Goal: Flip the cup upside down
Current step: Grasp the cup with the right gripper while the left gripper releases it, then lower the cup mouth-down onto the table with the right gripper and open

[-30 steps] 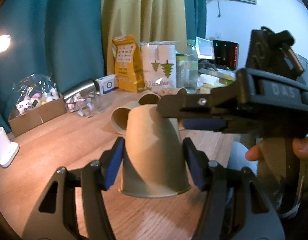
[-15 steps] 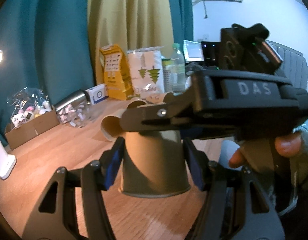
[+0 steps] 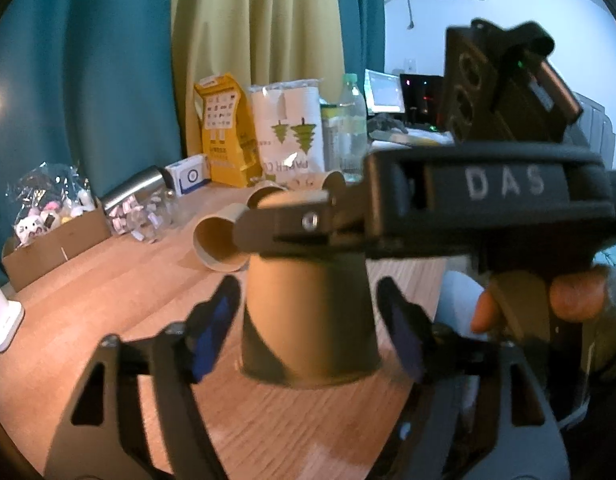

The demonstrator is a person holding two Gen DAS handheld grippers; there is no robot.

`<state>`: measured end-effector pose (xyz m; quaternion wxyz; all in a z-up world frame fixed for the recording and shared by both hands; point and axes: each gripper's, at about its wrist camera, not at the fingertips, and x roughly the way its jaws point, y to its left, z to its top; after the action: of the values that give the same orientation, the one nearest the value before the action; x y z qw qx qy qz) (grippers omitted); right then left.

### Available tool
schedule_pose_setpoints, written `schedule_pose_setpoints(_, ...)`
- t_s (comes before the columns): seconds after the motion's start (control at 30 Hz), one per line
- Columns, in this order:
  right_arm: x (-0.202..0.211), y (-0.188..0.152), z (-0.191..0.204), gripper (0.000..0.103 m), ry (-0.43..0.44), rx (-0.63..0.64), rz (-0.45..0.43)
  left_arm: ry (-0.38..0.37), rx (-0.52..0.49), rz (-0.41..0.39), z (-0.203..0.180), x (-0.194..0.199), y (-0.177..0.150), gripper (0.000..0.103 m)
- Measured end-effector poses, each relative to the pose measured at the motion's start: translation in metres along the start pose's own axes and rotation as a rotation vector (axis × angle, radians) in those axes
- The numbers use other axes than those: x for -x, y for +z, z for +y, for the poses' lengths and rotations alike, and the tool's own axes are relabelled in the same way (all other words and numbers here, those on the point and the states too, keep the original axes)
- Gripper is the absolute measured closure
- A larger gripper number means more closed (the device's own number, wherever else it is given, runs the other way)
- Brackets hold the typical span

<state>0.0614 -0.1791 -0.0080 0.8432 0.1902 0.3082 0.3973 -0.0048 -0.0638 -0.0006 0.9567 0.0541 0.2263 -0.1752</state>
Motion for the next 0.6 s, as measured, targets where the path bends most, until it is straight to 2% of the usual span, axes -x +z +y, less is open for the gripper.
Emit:
schedule_pose_setpoints(0.1, 0.003, 0.004, 0.001, 0.044, -0.032, 0.02, -0.026, 0.012, 0.006, 0.01, 0.001, -0.002, -0.001, 0.023)
schedule_pose_setpoints(0.37, 0.01, 0.019, -0.007, 0.044, -0.174, 0.09, -0.11, 0.03, 0.012, 0.034, 0.006, -0.003, -0.008, 0.023)
schedule_pose_setpoints(0.47, 0.008, 0.022, -0.013, 0.044, -0.202, 0.113, -0.136, 0.024, 0.004, 0.049, 0.009, -0.005, -0.009, 0.023)
schedule_pose_setpoints(0.6, -0.004, 0.021, -0.018, 0.044, -0.281, 0.184, -0.159, 0.056, 0.011, 0.024, 0.017, 0.003, -0.01, 0.023)
